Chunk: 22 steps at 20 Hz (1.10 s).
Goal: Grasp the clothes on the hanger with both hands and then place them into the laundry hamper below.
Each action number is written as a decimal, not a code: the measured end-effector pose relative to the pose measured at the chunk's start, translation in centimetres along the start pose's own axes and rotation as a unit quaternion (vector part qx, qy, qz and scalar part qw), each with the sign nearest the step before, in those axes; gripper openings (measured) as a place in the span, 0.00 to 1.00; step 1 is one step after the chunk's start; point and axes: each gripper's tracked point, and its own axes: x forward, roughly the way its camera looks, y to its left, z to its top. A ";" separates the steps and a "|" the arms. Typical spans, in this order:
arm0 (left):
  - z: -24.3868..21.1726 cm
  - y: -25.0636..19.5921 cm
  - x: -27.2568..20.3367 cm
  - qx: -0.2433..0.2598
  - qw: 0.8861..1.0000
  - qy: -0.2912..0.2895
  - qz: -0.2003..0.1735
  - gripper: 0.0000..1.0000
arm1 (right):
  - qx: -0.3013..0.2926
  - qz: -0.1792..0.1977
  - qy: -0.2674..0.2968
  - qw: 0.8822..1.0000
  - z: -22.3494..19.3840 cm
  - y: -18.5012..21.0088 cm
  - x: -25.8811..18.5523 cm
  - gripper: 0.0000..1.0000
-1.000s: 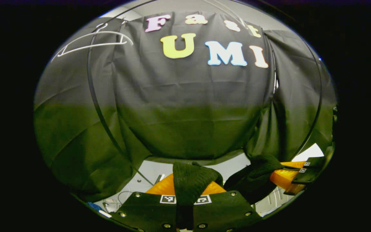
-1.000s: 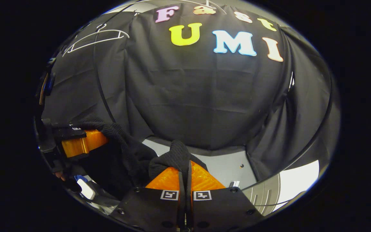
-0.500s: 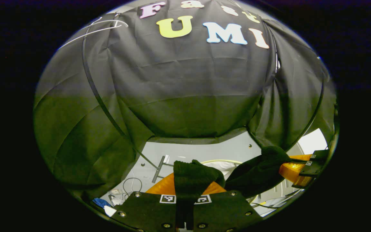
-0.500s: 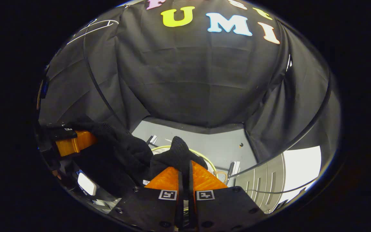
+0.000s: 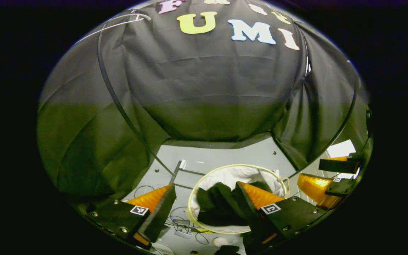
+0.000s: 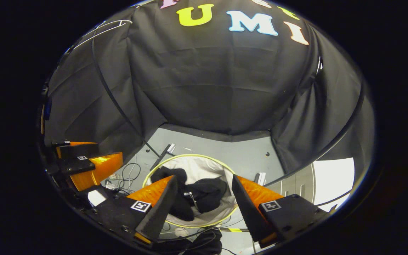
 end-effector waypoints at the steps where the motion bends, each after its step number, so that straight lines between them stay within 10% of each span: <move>1: 0.2 0.2 -0.5 -0.001 1.000 -0.003 0.001 0.98 | 0.001 -0.003 -0.002 1.000 0.0 0.0 -0.2 0.97; 11: 5.5 1.0 -8.1 0.028 0.994 -0.106 -0.010 1.00 | 0.033 -0.028 -0.088 0.995 4.1 -0.4 -7.2 0.97; 22: 18.0 -2.3 -22.2 0.019 0.959 -0.281 -0.031 1.00 | 0.031 -0.072 -0.243 0.967 12.3 -7.6 -20.8 0.93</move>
